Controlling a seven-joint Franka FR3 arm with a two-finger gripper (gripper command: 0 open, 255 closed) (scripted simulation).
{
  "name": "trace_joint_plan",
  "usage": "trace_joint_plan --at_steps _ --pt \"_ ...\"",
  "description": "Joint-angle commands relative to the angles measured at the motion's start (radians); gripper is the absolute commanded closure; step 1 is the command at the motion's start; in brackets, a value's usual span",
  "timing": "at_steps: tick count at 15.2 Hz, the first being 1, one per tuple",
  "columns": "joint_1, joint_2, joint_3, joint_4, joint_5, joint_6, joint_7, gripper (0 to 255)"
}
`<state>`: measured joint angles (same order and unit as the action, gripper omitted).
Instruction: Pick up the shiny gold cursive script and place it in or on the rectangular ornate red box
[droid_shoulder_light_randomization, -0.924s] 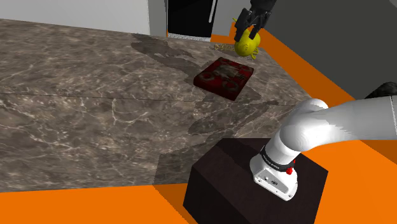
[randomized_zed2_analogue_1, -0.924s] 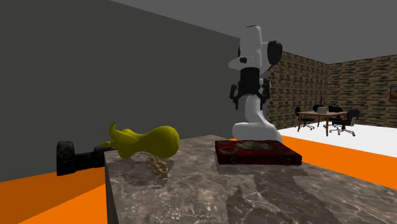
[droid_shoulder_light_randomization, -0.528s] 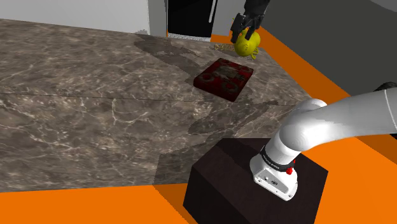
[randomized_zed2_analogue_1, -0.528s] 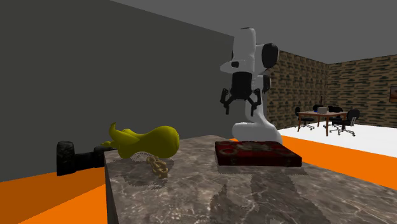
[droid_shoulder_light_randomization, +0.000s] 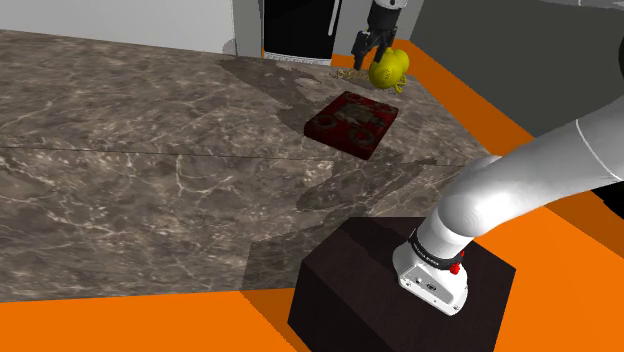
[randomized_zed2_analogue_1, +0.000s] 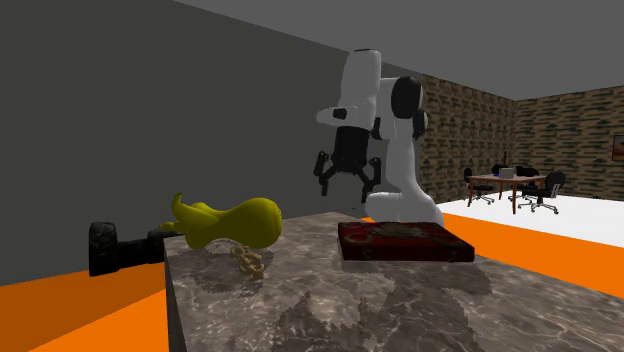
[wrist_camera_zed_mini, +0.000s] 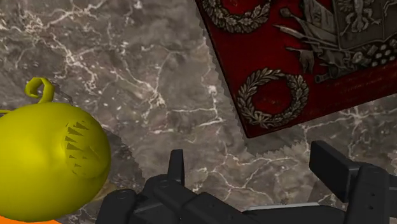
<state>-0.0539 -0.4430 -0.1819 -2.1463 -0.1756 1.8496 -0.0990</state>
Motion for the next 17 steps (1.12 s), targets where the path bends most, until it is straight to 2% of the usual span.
trace_joint_plan --at_steps 1,8,15,17 --pt "-0.005 0.075 -0.018 0.039 -0.014 0.034 -0.023 0" --pt "-0.029 0.32 -0.073 0.201 -0.041 0.113 -0.105 0" --pt "-0.067 0.585 -0.111 0.428 -0.035 0.15 -0.19 0" --pt "-0.072 0.604 -0.113 0.435 -0.033 0.163 -0.195 0"
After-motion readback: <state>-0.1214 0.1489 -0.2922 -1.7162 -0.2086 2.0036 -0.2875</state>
